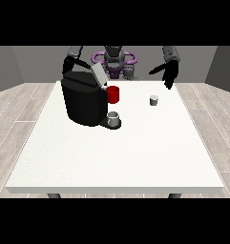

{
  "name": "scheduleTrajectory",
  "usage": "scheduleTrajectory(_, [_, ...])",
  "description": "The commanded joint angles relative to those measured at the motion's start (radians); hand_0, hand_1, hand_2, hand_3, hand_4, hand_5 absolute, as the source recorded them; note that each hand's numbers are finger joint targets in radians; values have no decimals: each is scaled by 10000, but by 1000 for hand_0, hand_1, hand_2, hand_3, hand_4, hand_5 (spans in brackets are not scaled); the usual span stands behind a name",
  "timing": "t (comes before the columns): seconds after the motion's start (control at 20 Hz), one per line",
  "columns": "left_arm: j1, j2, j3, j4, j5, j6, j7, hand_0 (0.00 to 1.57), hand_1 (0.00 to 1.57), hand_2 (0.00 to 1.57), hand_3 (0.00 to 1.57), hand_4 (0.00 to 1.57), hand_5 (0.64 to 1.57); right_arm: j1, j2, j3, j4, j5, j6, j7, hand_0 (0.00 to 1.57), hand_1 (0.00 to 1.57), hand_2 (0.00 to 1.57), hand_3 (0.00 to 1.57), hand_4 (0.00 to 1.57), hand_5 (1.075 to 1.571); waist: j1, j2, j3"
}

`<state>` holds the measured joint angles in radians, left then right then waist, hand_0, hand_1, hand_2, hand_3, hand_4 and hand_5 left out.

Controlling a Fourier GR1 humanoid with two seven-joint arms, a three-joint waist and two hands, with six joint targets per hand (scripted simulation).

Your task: Insert the coffee pod into the coffee machine and close the lid

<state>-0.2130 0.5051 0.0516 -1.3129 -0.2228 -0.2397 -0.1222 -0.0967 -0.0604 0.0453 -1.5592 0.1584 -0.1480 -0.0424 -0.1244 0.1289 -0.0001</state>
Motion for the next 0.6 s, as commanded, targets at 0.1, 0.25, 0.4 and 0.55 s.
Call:
scheduleTrajectory(0.1, [-804, 101, -378, 1490, -1176, 146, -322, 0, 0, 0, 0, 0, 1571, -617, 545, 425, -59, 197, -230, 701, 0, 0, 0, 0, 0, 1571, -246, 654, -4])
scheduleTrajectory(0.25, [-1367, 347, -130, 2525, -1225, -273, -484, 0, 0, 0, 0, 0, 1571, -944, 240, -4, -62, 152, -228, 981, 0, 0, 0, 0, 0, 1571, -327, 794, -4])
scheduleTrajectory(0.4, [-1695, 426, -162, 3232, -1796, 104, -882, 0, 0, 0, 0, 0, 1571, -646, 421, 392, 114, 413, -235, 920, 0, 0, 0, 0, 0, 1571, -418, 1017, -5])
scheduleTrajectory(0.55, [-1842, 74, -349, 3651, -2464, 794, -973, 0, 0, 291, 0, 0, 1571, -891, 281, -179, 521, -331, 205, 600, 0, 0, 0, 0, 0, 1571, -267, 956, -1])
